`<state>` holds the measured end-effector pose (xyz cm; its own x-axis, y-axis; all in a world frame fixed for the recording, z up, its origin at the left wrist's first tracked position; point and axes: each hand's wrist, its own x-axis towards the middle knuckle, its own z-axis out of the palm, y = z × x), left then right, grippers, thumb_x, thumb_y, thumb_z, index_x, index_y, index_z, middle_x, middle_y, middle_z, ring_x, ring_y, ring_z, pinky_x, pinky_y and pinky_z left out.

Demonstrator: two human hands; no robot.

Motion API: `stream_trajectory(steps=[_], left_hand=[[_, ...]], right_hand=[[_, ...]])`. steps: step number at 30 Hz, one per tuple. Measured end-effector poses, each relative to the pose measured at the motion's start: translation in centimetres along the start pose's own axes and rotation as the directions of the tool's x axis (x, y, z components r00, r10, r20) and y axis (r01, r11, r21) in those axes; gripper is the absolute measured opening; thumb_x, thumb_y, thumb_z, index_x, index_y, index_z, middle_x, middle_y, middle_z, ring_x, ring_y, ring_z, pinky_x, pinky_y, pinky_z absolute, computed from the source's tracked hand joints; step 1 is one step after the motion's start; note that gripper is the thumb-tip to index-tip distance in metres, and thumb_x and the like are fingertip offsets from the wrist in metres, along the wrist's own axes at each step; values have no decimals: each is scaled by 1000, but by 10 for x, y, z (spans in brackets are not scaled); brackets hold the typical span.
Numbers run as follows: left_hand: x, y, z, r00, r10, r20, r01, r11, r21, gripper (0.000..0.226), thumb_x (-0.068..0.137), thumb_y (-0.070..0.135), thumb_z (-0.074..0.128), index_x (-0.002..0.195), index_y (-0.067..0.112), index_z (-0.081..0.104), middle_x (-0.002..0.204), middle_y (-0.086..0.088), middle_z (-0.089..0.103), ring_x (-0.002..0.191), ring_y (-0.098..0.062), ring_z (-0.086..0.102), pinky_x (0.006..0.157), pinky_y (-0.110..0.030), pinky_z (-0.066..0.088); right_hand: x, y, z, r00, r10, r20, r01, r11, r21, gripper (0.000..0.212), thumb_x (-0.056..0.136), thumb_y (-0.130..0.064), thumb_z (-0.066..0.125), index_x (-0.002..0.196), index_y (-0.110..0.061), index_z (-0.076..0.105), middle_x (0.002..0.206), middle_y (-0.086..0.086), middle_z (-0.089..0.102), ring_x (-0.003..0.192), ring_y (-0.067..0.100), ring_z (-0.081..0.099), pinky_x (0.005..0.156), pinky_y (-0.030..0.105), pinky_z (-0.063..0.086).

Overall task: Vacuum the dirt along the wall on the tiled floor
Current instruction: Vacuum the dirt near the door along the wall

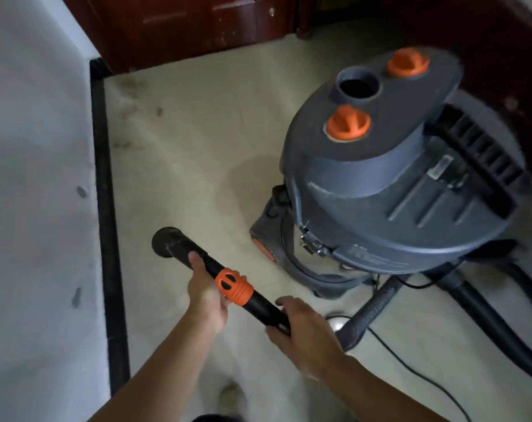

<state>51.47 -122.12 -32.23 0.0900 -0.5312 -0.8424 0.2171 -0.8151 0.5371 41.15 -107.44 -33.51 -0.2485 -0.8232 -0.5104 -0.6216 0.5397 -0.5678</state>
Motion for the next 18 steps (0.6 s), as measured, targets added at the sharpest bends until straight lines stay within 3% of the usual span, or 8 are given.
stream_trajectory(steps=[2, 5, 8, 10, 11, 14, 16, 18], left_hand=[[-37, 13, 16, 998, 43, -54, -43, 999, 0, 52, 94, 61, 43, 87, 9, 51, 71, -13, 57, 61, -28, 58, 78, -47, 54], [-85, 33, 41, 997, 28, -65, -25, 999, 48, 63, 90, 69, 42, 83, 7, 54, 62, -11, 54, 51, -25, 56, 65, -39, 54], [-125, 41, 70, 998, 53, -46, -48, 993, 106, 69, 87, 73, 42, 89, 5, 57, 57, -12, 54, 43, -24, 54, 53, -32, 53], [-148, 40, 93, 989, 142, -39, -134, 977, 168, 68, 89, 71, 40, 97, 6, 57, 66, -14, 60, 47, -28, 57, 53, -33, 52], [-159, 37, 104, 981, 191, -35, -180, 961, 208, 66, 90, 70, 40, 101, 7, 58, 74, -15, 64, 52, -30, 60, 55, -34, 52], [-187, 25, 135, 966, 258, 3, -248, 926, 286, 58, 90, 68, 41, 100, 16, 64, 88, -12, 70, 65, -31, 69, 62, -36, 56], [-196, 21, 154, 960, 277, 33, -274, 915, 296, 57, 89, 68, 41, 97, 17, 65, 88, -11, 72, 63, -30, 70, 65, -37, 57], [-199, 24, 169, 957, 290, 12, -281, 916, 288, 58, 90, 67, 40, 98, 15, 66, 87, -8, 74, 63, -29, 71, 67, -38, 57]], right_hand=[[-26, -8, -47, 995, -2, -95, 4, 1000, 18, 44, 95, -47, 54, 134, -27, 52, 123, -8, 60, 112, 12, 59, 90, 29, 46], [-62, -18, -127, 937, -77, -342, 105, 992, 64, 31, 91, -47, 53, 110, -27, 67, 98, -16, 69, 88, 3, 64, 76, 22, 49], [-76, -20, -210, 729, -217, -650, 247, 968, -47, 22, 89, -35, 56, 93, -20, 72, 89, -11, 70, 77, 4, 62, 65, 21, 50], [-64, -11, -265, 620, -224, -752, 158, 974, -161, 22, 89, -29, 62, 102, -15, 70, 103, -1, 67, 93, 14, 59, 72, 23, 48], [-55, -4, -289, 625, -178, -760, 60, 982, -181, 29, 89, -30, 66, 112, -12, 67, 112, 4, 64, 103, 21, 56, 78, 29, 49], [-24, 18, -326, 868, 75, -491, -187, 965, -183, 55, 95, -53, 54, 133, -14, 50, 125, 12, 58, 115, 34, 55, 90, 45, 49], [-9, 32, -324, 937, 115, -329, -201, 950, -240, 58, 95, -65, 28, 115, -17, 54, 103, 12, 67, 99, 35, 64, 79, 42, 50], [1, 43, -320, 917, 15, -399, -136, 952, -275, 67, 95, -68, 13, 93, -17, 56, 76, 10, 67, 78, 35, 67, 66, 39, 51]])
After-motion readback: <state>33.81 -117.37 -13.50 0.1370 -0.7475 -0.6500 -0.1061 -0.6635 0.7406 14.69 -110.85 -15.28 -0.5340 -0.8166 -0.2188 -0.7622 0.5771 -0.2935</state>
